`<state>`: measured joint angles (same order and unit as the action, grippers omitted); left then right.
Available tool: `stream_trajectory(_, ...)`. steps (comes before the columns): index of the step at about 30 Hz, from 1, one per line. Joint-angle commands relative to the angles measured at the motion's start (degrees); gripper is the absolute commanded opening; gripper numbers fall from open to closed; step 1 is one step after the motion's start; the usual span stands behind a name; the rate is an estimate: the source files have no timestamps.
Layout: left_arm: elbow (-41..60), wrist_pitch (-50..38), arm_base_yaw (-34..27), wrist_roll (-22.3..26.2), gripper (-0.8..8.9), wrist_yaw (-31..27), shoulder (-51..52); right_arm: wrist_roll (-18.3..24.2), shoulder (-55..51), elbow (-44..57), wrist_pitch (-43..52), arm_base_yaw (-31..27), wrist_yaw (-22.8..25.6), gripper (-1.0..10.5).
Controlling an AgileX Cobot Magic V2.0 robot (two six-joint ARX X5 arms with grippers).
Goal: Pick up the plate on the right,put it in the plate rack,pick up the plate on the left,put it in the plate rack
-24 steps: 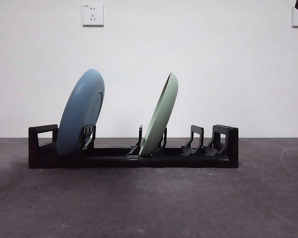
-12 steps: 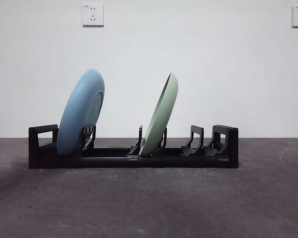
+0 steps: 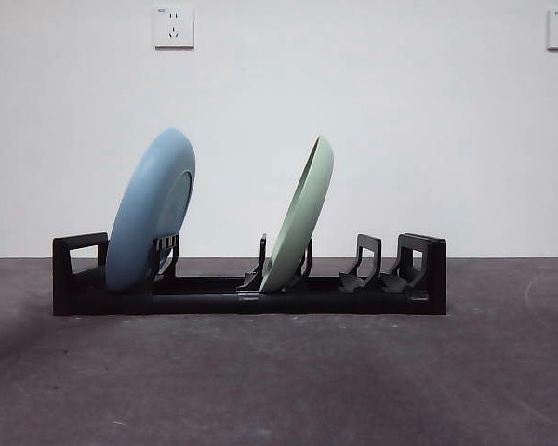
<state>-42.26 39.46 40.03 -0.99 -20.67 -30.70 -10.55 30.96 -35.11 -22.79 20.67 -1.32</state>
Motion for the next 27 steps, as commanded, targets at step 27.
stream_trajectory(27, 20.1, -28.1, -25.2, 2.7, -0.03, 18.3, 13.6, -1.0, 0.5, 0.6, -0.1, 0.1, 0.2, 0.1)
